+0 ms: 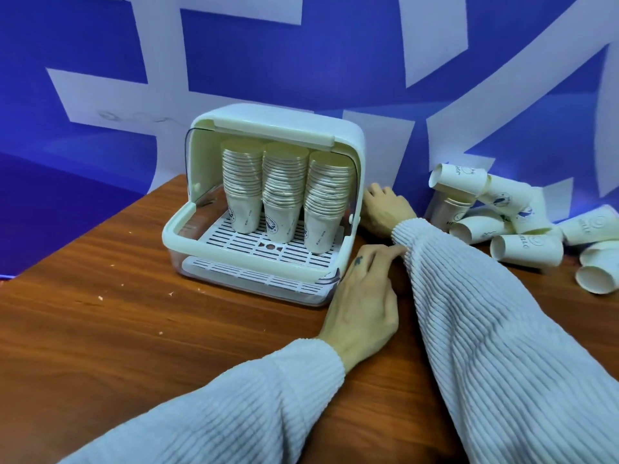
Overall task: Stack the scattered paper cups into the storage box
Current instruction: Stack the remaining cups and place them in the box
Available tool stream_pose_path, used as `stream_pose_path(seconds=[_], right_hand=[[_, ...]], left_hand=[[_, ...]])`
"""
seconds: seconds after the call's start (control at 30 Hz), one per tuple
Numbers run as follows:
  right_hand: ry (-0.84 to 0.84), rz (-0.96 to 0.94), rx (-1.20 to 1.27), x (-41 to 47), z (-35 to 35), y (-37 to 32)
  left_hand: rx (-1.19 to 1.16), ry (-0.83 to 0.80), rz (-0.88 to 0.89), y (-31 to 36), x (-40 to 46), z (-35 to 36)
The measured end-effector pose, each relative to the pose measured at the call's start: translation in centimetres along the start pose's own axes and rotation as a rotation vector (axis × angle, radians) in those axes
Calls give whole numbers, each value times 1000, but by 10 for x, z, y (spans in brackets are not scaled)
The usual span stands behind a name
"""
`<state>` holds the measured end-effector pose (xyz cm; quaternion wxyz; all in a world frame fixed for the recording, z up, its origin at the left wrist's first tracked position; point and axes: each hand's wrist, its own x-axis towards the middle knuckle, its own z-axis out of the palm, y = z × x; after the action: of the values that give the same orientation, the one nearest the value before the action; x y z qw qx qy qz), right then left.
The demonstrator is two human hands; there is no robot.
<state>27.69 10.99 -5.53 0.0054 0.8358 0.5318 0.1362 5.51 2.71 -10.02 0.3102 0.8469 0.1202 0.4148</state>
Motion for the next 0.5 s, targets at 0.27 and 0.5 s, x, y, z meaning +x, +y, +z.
stream_pose_path(seconds=[0.27,0.5], right_hand=[[168,227,530,3,3,-2],[139,436,1462,-93,-15,6]], left_hand=[[-11,-62,-165,-6,6,3],[-12,-150,-223,-3,4,4]])
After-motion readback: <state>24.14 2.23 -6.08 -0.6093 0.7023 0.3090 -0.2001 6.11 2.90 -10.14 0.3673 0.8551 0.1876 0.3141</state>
